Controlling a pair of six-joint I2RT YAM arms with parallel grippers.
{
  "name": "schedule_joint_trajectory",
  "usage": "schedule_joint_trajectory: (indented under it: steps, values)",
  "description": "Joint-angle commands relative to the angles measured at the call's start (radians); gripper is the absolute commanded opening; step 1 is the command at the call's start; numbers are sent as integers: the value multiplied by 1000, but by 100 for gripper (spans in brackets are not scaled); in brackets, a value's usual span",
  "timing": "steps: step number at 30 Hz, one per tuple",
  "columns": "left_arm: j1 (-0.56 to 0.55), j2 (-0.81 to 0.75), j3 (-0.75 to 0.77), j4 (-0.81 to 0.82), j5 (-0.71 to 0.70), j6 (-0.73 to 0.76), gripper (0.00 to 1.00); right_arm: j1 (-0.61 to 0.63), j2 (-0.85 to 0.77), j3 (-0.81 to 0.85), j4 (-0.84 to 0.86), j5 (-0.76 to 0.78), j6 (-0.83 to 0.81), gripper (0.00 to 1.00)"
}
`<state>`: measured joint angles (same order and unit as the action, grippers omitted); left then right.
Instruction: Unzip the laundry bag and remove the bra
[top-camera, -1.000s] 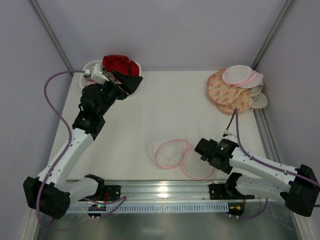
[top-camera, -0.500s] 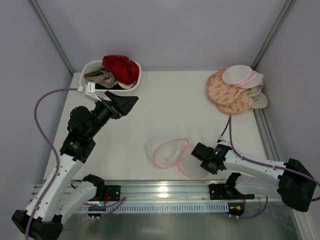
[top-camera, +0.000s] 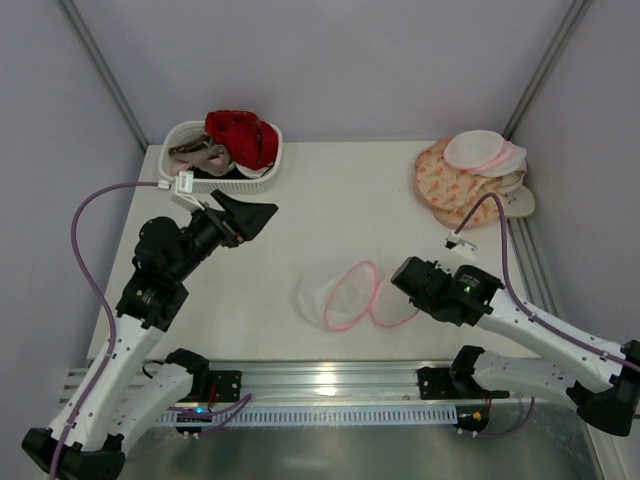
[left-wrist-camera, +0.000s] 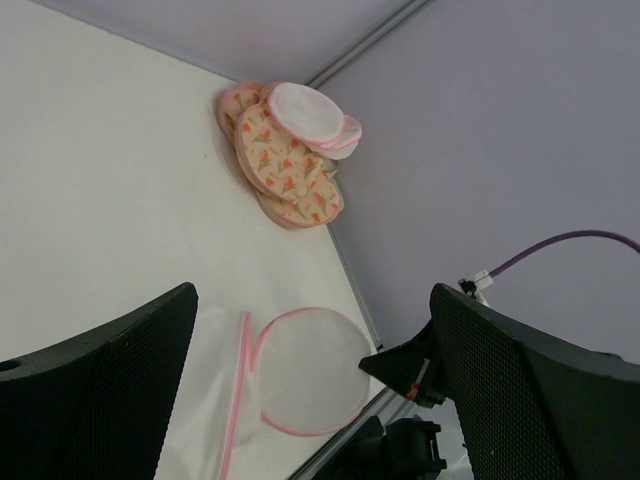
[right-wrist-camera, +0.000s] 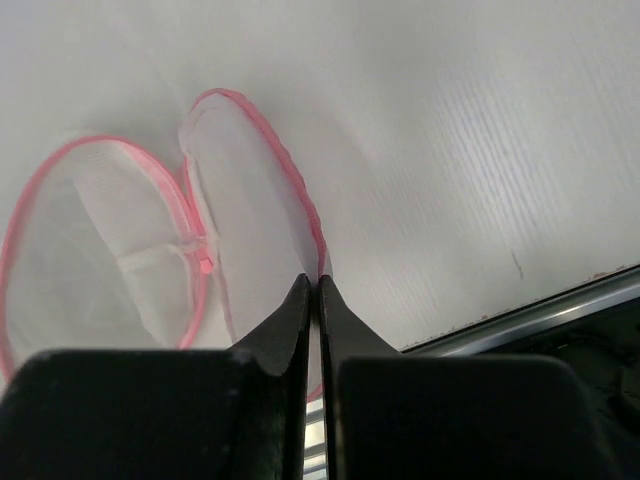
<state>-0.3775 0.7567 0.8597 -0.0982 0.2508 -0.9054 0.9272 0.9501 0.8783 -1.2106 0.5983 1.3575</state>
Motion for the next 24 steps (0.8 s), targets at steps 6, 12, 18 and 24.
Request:
schedule_joint_trajectory:
  steps: [6,12,18,24]
  values:
    - [-1,-63,15,-84,27,30,99,4,177,316,-173,277,-282,4]
    - [-1,-132,22,-167,-11,43,99,5,389,520,-72,327,-546,4]
    - [-1,-217,25,-259,-76,63,100,90,564,639,58,319,-745,4]
    - [-3,-269,32,-328,-128,72,99,221,734,715,108,301,-810,4]
